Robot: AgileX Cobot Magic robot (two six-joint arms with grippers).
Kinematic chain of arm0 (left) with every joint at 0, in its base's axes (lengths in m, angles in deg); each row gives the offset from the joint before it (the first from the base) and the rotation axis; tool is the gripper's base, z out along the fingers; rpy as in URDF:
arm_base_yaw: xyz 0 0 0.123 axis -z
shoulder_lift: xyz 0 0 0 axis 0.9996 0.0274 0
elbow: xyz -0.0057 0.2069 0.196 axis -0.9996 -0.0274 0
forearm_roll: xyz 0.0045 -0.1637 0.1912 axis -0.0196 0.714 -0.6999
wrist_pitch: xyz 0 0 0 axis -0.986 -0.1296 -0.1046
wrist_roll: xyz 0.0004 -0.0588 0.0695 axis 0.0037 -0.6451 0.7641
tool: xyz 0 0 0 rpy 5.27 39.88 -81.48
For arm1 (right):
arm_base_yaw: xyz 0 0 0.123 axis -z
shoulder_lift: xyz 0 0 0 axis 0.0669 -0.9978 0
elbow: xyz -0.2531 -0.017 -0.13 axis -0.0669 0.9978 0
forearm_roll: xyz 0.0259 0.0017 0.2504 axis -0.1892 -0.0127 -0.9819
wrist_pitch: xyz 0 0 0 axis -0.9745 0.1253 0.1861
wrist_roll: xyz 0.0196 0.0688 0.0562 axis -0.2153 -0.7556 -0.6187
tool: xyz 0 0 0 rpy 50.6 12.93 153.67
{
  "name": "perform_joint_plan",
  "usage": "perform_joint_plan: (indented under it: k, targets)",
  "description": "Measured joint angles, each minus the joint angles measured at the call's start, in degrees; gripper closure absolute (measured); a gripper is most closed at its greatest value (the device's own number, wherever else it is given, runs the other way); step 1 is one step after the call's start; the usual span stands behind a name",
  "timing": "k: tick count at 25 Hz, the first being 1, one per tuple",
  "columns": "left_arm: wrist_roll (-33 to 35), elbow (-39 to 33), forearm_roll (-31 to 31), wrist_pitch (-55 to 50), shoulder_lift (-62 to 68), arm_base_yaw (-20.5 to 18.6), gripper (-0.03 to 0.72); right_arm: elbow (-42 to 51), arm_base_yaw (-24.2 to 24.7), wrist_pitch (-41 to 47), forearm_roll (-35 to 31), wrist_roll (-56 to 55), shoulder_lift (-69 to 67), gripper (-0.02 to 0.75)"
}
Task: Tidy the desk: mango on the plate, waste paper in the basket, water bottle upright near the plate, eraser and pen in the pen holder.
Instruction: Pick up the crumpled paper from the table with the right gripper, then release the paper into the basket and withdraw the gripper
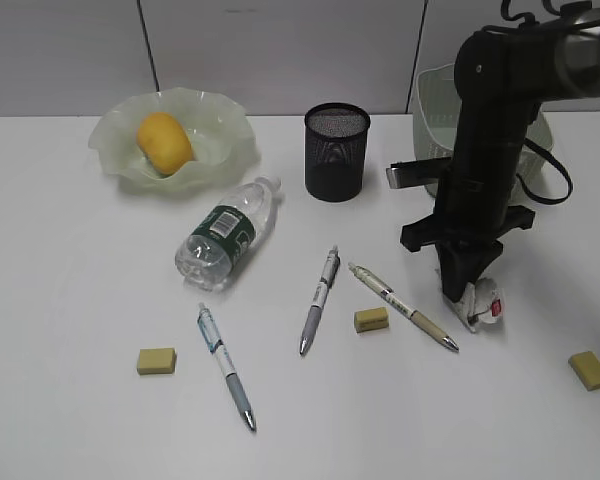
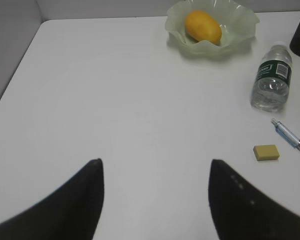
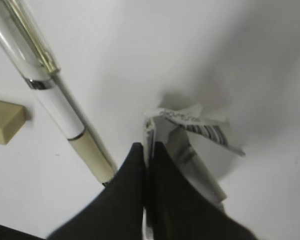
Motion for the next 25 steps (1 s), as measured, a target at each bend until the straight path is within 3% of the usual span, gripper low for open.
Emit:
perform_joint_plan:
  k: [14,25]
  targets:
    - [0.0,0.0,0.0,0.0,0.0,0.0,0.19,-16.22,0.0,2.43,-10.37,-1.28,3.98,0.724]
    - [0.0,0.0,0.0,0.0,0.0,0.0,0.23,-28.9,2.55,1.59,-0.9,-6.79,4.1,0.724]
